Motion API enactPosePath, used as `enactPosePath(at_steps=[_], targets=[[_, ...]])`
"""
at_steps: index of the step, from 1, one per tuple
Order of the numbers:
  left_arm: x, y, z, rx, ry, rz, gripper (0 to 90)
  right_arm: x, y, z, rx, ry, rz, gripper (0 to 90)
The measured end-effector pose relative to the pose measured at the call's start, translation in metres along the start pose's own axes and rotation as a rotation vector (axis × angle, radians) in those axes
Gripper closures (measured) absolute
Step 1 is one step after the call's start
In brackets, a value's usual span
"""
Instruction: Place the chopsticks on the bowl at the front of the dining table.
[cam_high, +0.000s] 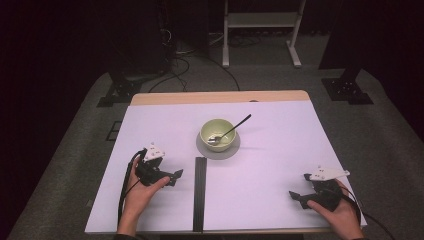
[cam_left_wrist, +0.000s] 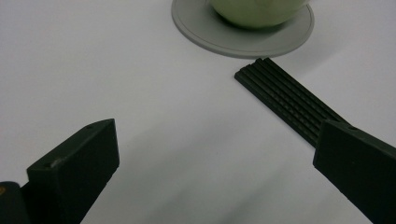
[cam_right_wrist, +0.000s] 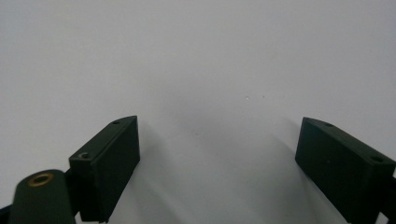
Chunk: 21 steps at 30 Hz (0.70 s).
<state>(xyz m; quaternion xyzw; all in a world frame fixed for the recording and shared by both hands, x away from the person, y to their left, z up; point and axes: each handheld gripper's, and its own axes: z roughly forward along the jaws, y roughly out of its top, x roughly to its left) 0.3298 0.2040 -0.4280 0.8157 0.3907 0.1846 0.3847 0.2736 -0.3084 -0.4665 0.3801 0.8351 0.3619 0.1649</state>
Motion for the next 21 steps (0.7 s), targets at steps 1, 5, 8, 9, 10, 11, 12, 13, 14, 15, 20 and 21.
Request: enactPosePath(at_steps=[1, 5, 8, 9, 10, 11, 12, 13, 14, 15, 20, 21], targets=[[0.000, 0.000, 0.000, 0.000, 0.000, 0.000, 0.0, 0.000, 0.000, 0.000, 0.000, 0.000, 0.000, 12.1], [-0.001, 0.006, 0.010, 0.013, -0.002, 0.007, 0.0, 0.000, 0.000, 0.000, 0.000, 0.000, 0.001, 12.1], [-0.001, 0.007, 0.014, 0.012, -0.007, 0.004, 0.0, 0.000, 0.000, 0.000, 0.000, 0.000, 0.000, 12.1], [-0.001, 0.008, 0.017, 0.009, -0.009, -0.003, 0.0, 0.000, 0.000, 0.000, 0.000, 0.000, 0.000, 12.1], [-0.001, 0.008, 0.017, 0.009, -0.009, -0.003, 0.0, 0.000, 0.000, 0.000, 0.000, 0.000, 0.000, 12.1], [-0.001, 0.009, 0.020, 0.013, -0.011, -0.004, 0.0, 0.000, 0.000, 0.000, 0.000, 0.000, 0.000, 12.1], [-0.001, 0.009, 0.021, 0.017, -0.008, -0.004, 0.0, 0.000, 0.000, 0.000, 0.000, 0.000, 0.000, 12.1], [-0.001, 0.009, 0.021, 0.017, -0.008, -0.004, 0.0, 0.000, 0.000, 0.000, 0.000, 0.000, 0.000, 12.1], [0.000, 0.009, 0.022, 0.015, -0.007, -0.013, 0.0, 0.000, 0.000, 0.000, 0.000, 0.000, 0.000, 12.1], [0.001, 0.009, 0.023, 0.011, -0.007, -0.016, 0.0, 0.000, 0.000, 0.000, 0.000, 0.000, 0.001, 12.1], [0.000, 0.016, 0.026, 0.014, 0.001, -0.007, 0.0, 0.000, 0.000, 0.000, 0.000, 0.000, 0.000, 12.1], [-0.001, 0.017, 0.028, 0.018, 0.001, -0.005, 0.0, 0.000, 0.000, 0.000, 0.000, 0.000, 0.000, 12.1]])
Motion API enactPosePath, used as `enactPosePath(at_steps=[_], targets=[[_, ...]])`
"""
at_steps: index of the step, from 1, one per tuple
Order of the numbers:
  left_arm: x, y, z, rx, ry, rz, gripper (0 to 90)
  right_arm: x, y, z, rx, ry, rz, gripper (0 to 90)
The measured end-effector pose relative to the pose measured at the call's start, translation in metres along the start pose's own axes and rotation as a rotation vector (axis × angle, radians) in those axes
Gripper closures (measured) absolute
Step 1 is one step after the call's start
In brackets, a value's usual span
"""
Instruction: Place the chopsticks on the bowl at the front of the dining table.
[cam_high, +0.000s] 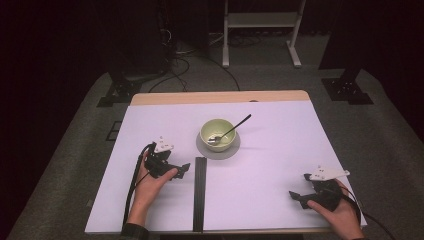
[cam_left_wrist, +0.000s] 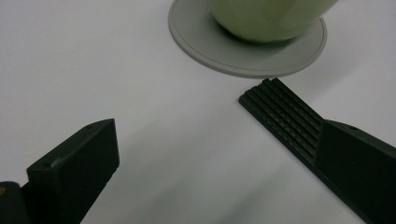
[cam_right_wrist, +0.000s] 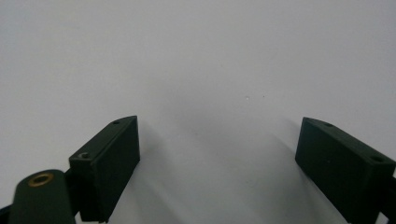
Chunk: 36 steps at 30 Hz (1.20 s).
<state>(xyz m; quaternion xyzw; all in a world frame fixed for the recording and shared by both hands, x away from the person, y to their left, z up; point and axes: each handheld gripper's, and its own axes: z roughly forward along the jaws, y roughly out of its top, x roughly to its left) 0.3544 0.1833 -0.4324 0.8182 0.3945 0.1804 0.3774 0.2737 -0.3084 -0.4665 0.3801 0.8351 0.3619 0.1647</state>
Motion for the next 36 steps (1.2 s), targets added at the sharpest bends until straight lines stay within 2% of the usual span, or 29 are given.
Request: enactPosePath(at_steps=[4, 11, 20, 36], targets=[[-0.002, 0.004, 0.007, 0.007, -0.004, 0.005, 0.0, 0.000, 0.000, 0.000, 0.000, 0.000, 0.000, 12.1], [-0.002, 0.006, 0.016, 0.009, -0.020, -0.016, 0.0, 0.000, 0.000, 0.000, 0.000, 0.001, 0.001, 12.1], [-0.006, 0.011, 0.026, 0.023, -0.012, -0.009, 0.0, 0.000, 0.000, 0.000, 0.000, 0.000, 0.000, 12.1], [-0.010, 0.008, 0.035, 0.051, 0.005, -0.004, 0.0, 0.000, 0.000, 0.000, 0.000, 0.000, 0.000, 12.1]])
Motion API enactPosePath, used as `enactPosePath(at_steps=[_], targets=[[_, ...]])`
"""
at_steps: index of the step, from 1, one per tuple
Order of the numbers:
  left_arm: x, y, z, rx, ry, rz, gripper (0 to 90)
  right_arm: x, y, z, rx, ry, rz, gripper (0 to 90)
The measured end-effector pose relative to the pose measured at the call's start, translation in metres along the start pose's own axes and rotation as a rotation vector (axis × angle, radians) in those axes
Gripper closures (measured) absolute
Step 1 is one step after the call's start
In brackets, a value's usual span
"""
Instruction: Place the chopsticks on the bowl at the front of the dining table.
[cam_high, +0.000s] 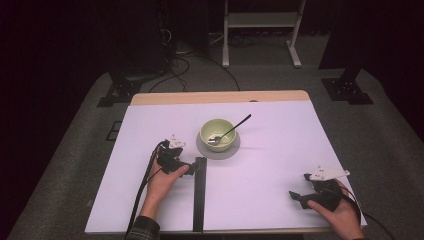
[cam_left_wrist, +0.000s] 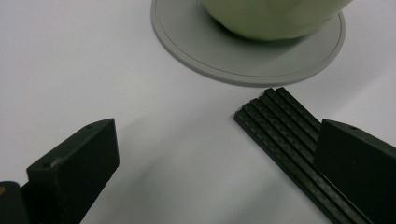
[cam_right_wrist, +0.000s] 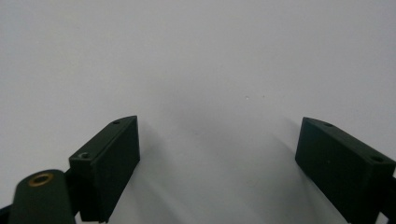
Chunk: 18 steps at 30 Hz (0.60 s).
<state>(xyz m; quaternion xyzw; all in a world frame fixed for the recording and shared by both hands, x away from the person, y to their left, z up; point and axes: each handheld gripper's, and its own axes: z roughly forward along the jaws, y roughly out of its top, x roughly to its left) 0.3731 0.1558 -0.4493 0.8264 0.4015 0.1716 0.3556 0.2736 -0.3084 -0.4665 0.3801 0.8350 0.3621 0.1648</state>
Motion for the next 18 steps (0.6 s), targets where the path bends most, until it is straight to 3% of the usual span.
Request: enactPosePath(at_steps=[18], targets=[[-0.0007, -0.0039, 0.0059, 0.027, 0.015, 0.000, 0.0, 0.0000, 0.0000, 0.0000, 0.000, 0.000, 0.000, 12.1]])
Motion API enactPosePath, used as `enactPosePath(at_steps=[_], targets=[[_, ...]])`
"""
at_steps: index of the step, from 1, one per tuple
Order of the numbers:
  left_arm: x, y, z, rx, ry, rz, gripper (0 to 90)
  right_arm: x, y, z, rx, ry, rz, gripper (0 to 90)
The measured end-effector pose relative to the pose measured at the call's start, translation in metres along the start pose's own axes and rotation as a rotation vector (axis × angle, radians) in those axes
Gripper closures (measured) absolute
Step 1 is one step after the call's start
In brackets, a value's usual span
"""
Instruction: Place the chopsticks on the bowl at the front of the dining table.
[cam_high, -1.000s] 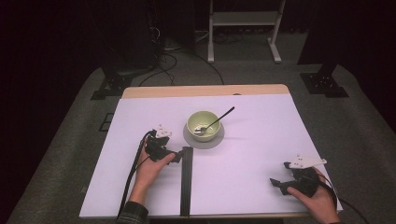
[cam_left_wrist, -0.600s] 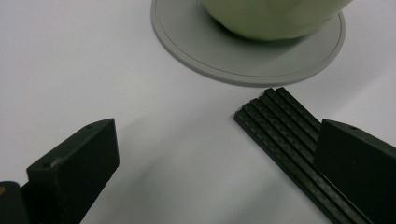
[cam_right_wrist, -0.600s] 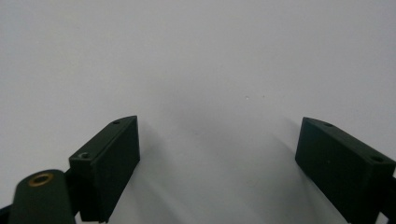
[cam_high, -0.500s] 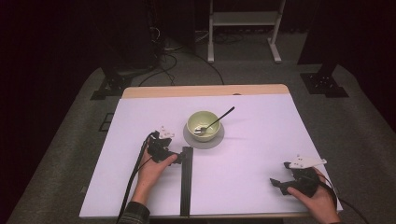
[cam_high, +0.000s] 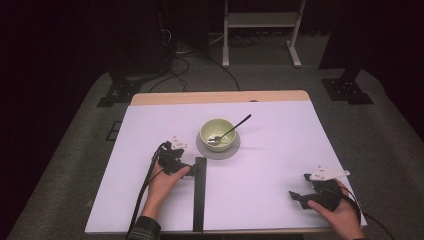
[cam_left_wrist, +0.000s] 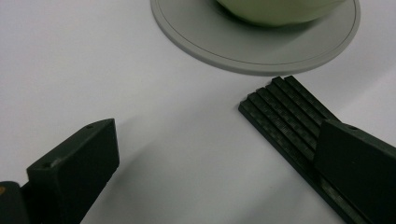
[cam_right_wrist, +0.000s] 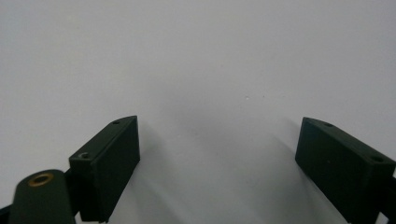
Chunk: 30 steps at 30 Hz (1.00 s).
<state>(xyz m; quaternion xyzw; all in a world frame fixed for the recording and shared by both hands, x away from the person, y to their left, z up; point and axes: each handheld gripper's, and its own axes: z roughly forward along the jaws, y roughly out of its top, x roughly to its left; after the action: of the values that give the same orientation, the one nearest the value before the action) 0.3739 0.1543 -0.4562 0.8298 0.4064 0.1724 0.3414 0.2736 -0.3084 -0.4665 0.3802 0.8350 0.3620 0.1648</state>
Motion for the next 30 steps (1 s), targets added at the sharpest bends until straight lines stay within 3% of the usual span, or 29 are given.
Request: enactPosePath(at_steps=[30], targets=[[-0.0072, -0.0082, -0.0031, 0.025, 0.019, 0.004, 0.0, 0.0001, 0.0000, 0.0000, 0.000, 0.000, 0.000, 12.1]])
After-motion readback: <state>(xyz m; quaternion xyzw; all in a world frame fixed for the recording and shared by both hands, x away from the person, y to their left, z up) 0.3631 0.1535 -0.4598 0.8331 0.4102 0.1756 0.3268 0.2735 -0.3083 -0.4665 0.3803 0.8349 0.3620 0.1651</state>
